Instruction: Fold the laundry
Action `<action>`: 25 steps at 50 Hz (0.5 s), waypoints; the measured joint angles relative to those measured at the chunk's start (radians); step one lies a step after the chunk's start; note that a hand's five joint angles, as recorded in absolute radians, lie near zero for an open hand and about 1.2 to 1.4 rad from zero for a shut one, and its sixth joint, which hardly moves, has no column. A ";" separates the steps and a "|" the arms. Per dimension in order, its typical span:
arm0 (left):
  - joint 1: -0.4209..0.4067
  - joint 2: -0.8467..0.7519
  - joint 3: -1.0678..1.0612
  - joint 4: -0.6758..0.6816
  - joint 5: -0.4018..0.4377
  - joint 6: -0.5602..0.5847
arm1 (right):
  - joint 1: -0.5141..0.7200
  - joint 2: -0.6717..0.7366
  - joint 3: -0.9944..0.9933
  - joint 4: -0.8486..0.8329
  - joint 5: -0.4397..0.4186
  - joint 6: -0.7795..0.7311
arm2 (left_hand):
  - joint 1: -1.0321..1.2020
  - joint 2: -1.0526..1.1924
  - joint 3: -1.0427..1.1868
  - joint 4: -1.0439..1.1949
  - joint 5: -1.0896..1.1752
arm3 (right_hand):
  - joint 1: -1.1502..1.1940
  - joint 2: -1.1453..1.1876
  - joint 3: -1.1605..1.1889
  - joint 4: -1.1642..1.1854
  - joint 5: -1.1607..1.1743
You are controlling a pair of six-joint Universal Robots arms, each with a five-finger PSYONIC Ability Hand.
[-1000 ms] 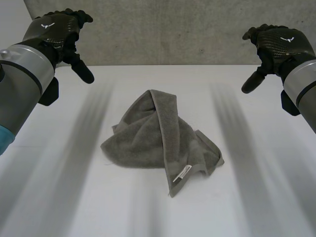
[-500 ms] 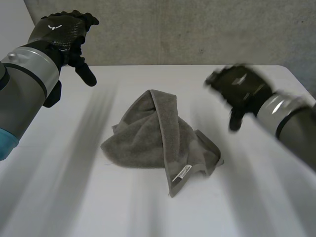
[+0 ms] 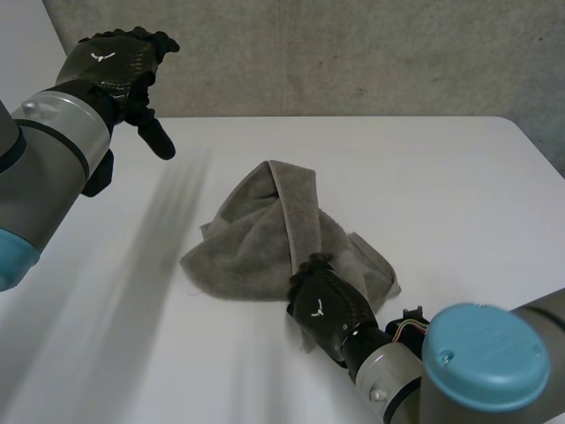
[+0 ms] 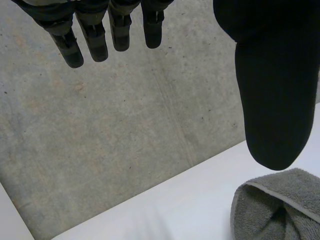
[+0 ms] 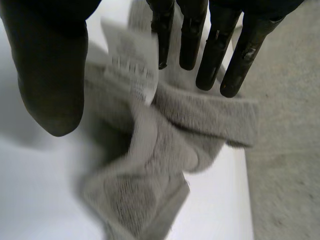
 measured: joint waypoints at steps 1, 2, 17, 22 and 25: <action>0.000 -0.001 0.000 0.000 0.000 0.000 | 0.002 0.021 0.011 -0.038 0.024 -0.024 | 0.000 0.000 0.000 0.000 0.000 | 0.096 0.098 0.093 0.096 0.098; 0.000 -0.001 0.000 0.000 0.000 0.000 | 0.002 0.028 0.014 -0.051 0.031 -0.032 | 0.000 0.000 0.000 0.000 0.000 | 0.137 0.140 0.134 0.137 0.136; -0.001 -0.047 -0.030 0.042 0.004 0.002 | -0.080 -0.104 0.025 -0.129 0.029 0.265 | 0.000 0.000 0.000 0.000 0.000 | 0.844 0.844 0.842 0.849 0.842; -0.002 -0.081 -0.049 0.090 0.015 0.004 | -0.224 -0.259 0.030 -0.080 -0.041 0.615 | 0.000 0.000 0.000 0.000 0.000 | 0.844 0.844 0.842 0.849 0.842; -0.002 -0.110 -0.058 0.120 0.035 0.005 | -0.334 -0.332 0.026 -0.002 -0.108 0.805 | 0.000 0.000 0.000 0.000 0.000 | 0.844 0.844 0.842 0.849 0.842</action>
